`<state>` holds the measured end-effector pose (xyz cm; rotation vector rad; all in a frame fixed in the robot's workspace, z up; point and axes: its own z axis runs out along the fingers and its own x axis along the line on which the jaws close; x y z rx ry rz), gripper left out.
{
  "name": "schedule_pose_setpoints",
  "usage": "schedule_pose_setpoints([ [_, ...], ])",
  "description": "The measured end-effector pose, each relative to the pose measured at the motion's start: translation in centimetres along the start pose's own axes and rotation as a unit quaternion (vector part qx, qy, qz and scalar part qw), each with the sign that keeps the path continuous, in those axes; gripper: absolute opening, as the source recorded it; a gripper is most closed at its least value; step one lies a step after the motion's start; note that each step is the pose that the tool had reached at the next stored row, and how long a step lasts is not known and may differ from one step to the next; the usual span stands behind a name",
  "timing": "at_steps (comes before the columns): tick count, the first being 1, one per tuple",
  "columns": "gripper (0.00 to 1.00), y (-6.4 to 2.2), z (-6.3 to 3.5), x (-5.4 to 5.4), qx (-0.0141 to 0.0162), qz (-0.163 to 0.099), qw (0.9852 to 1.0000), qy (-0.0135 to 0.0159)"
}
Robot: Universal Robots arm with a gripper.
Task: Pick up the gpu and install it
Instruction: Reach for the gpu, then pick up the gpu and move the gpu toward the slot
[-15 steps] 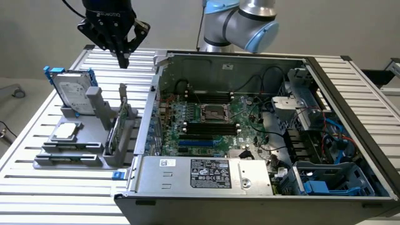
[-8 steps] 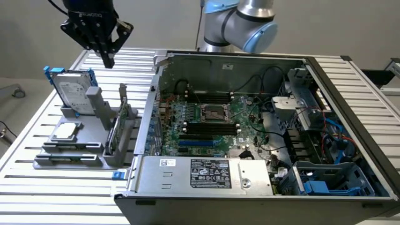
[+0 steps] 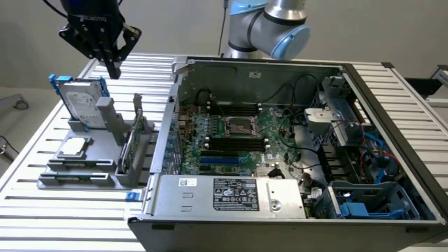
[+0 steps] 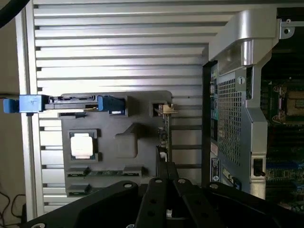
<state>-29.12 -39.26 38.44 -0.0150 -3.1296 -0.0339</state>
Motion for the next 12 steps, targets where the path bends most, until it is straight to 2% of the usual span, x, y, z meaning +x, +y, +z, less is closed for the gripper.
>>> schedule_pose_setpoints([
  [2, 0.11, 0.05, 0.07, 0.03, 0.0019, -0.01, 1.0, 0.0001],
  [12, 0.11, 0.05, 0.07, 0.03, 0.002, -0.01, 0.9999, 0.0001],
])
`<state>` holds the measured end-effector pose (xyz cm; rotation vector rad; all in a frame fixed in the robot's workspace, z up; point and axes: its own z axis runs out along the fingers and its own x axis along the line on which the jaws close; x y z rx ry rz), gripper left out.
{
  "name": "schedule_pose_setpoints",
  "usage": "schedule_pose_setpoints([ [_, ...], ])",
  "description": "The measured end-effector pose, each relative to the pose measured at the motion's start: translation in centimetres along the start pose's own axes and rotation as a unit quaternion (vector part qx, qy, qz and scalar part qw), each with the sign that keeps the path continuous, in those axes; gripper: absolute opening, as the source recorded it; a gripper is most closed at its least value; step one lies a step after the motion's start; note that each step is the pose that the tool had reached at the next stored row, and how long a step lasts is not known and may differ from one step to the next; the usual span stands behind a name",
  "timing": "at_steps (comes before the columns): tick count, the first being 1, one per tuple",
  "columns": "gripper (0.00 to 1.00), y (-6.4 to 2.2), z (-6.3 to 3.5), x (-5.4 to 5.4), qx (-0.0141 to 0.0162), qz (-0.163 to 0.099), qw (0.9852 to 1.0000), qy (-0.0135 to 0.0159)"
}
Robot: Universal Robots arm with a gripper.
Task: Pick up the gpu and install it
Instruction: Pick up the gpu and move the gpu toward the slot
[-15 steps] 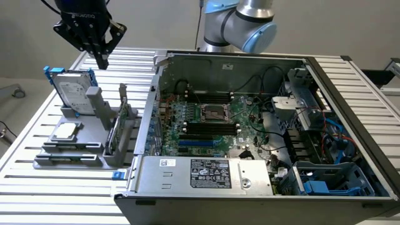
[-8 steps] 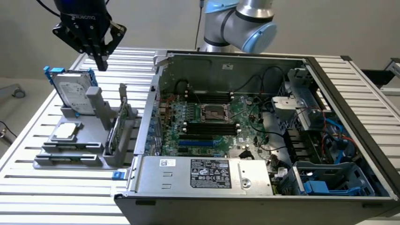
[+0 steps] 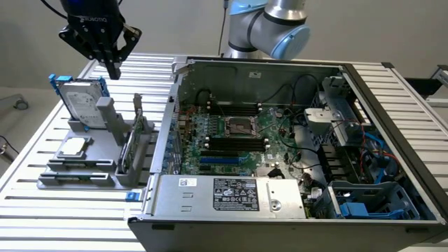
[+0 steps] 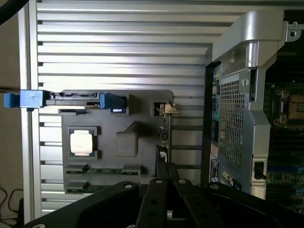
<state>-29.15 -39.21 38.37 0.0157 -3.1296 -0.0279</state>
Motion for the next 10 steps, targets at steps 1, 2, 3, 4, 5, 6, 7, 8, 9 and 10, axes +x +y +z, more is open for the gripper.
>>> schedule_pose_setpoints([
  [1, 0.11, 0.0, 0.0, 0.0, 0.0, 0.0, 1.0, 0.0],
  [2, 0.11, 0.0, 0.0, 0.0, 0.0, 0.0, 1.0, 0.0],
  [3, 0.11, 0.0, 0.0, 0.0, 0.0, 0.0, 1.0, 0.0],
  [4, 0.11, 0.0, 0.0, 0.0, 0.0, 0.0, 1.0, 0.0],
  [5, 0.12, 0.0, 0.0, 0.0, 0.0, 0.0, 1.0, 0.0],
  [6, 0.17, 0.0, 0.0, 0.0, 0.0, 0.0, 1.0, 0.0],
  [7, 0.17, 0.0, 0.0, 0.0, 0.0, 0.0, 1.0, 0.0],
  [8, 0.24, 0.0, 0.0, 0.0, 0.0, 0.0, 1.0, 0.0],
  [9, 0.3, 0.0, 0.0, 0.0, 0.0, 0.0, 1.0, 0.0],
  [10, 0.3, 0.0, 0.0, 0.0, 0.0, 0.0, 1.0, -0.0001],
])
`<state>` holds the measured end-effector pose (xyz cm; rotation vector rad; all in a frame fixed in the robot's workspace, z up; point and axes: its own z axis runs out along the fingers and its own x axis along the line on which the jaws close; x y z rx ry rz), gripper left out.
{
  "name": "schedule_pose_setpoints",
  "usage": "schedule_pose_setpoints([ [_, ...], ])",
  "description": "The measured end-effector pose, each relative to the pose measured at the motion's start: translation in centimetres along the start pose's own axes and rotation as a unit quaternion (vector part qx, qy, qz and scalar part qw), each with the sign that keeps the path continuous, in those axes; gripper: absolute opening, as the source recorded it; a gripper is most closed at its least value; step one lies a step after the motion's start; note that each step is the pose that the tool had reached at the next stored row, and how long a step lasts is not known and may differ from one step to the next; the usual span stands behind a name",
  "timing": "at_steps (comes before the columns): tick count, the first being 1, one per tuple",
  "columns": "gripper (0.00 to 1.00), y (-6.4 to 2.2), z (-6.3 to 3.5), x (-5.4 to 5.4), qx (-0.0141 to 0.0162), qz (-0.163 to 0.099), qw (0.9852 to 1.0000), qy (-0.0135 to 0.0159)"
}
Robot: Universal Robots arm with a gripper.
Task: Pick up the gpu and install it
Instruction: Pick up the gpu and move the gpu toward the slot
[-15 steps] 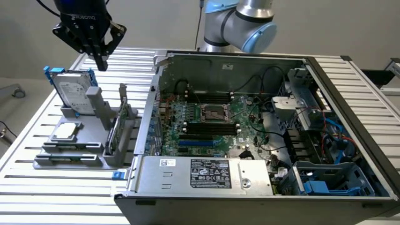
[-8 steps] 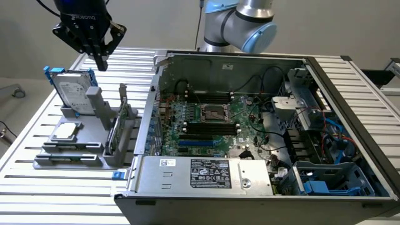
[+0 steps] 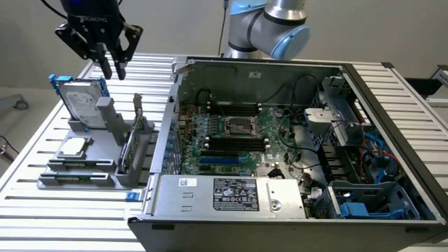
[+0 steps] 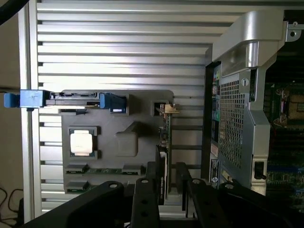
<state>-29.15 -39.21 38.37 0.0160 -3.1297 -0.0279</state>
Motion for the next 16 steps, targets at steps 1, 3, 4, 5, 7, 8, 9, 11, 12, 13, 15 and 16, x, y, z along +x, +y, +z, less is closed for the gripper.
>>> schedule_pose_setpoints([
  [1, 0.3, 0.0, 0.04, 0.0, 0.0006, 0.0, 1.0, -0.0001],
  [3, 0.36, 0.0, 0.31, 0.0, 0.0046, 0.0, 1.0, 0.0],
  [4, 0.36, -0.01, 0.49, 0.0, 0.0053, 0.0, 1.0, 0.0],
  [5, 0.36, -0.02, 0.67, 0.0, 0.0059, 0.0, 1.0, 0.0001],
  [7, 0.36, -0.02, 1.04, 0.0, 0.0067, 0.0, 1.0, 0.0],
  [8, 0.36, -0.02, 1.22, 0.0, 0.0071, 0.0, 1.0, 0.0001],
  [9, 0.36, -0.03, 1.4, 0.0, 0.0073, 0.0, 1.0, 0.0001],
  [11, 0.36, -0.03, 1.76, 0.0, 0.0074, -0.001, 1.0, 0.0001],
  [12, 0.36, -0.03, 1.95, 0.0, 0.0074, -0.001, 1.0, 0.0001],
  [13, 0.36, -0.04, 2.13, 0.0, 0.0074, -0.001, 1.0, 0.0001],
  [15, 0.36, -0.04, 2.49, 0.0, 0.0074, -0.002, 1.0, 0.0001],
  [16, 0.36, -0.05, 2.66, 0.0, 0.0075, -0.002, 1.0, 0.0001],
])
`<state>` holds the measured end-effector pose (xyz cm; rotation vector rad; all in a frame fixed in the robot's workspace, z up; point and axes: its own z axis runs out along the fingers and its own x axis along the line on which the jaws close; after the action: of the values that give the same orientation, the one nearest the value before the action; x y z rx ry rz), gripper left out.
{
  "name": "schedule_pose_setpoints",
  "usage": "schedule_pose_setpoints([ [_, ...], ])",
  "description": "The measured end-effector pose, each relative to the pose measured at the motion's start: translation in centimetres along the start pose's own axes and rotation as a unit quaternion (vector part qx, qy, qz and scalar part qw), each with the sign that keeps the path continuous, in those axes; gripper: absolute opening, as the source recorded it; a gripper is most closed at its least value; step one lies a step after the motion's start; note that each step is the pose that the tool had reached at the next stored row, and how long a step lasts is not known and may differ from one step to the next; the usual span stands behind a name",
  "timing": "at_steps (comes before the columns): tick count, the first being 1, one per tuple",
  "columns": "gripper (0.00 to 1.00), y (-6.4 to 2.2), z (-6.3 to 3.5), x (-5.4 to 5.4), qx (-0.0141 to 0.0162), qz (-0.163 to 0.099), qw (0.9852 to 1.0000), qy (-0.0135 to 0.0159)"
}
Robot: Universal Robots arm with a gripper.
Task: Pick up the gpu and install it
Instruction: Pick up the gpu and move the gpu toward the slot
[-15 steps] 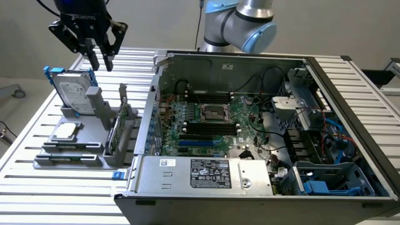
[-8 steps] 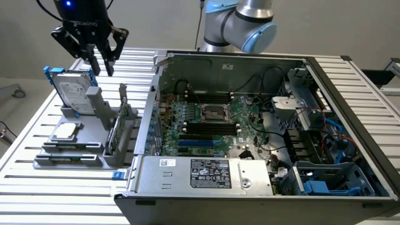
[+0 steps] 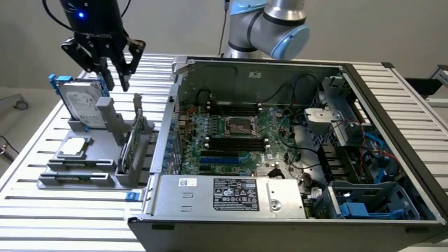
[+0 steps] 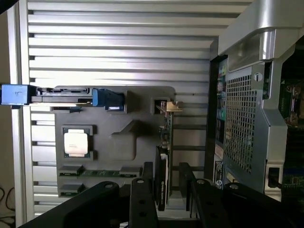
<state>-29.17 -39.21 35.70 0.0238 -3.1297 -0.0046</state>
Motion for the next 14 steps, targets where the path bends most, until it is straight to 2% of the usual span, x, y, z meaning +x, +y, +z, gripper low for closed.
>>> schedule_pose_setpoints([
  [14, 0.36, -0.21, 2.55, 0.0, 0.0001, -0.008, 1.0, 0.0],
])
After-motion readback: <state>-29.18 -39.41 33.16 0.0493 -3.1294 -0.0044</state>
